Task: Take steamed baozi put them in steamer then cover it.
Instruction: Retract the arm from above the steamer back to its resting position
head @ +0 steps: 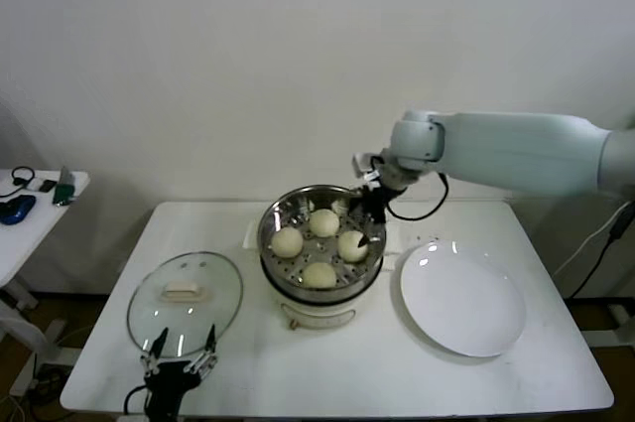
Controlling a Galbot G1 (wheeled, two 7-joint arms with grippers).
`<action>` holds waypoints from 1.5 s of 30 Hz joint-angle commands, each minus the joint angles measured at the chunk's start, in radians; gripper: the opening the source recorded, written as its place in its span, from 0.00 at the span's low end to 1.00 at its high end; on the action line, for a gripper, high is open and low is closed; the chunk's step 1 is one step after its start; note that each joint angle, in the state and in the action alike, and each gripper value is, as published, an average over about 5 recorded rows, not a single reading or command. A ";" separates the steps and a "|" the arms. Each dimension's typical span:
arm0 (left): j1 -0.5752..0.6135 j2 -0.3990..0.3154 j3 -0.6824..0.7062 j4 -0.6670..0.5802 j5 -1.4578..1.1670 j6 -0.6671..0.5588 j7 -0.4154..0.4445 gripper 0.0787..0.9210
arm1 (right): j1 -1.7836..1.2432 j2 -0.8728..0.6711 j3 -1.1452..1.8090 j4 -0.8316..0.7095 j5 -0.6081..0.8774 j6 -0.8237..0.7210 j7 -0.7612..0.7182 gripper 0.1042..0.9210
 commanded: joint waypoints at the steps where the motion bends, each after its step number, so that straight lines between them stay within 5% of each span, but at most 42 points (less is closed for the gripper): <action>1: -0.012 0.001 0.001 0.000 0.000 0.010 0.003 0.88 | -0.013 -0.225 0.192 0.078 0.172 0.005 0.291 0.88; 9: -0.056 0.015 0.007 0.023 0.001 0.018 0.005 0.88 | -0.572 -0.568 0.802 0.246 0.085 0.055 0.623 0.88; 16: -0.080 0.030 0.010 0.030 0.011 0.024 0.013 0.88 | -1.403 -0.677 1.579 0.334 -0.015 0.109 0.756 0.88; 21: -0.091 0.041 0.011 0.033 0.016 0.023 0.017 0.88 | -1.965 -0.558 2.104 0.376 -0.107 0.193 0.817 0.88; 27: -0.109 0.051 0.011 0.041 0.061 0.015 0.018 0.88 | -2.338 -0.311 2.404 0.444 -0.182 0.324 0.834 0.88; 45: -0.147 0.209 -0.039 0.065 0.388 -0.120 -0.060 0.88 | -2.547 0.139 2.440 0.437 -0.316 0.600 0.750 0.88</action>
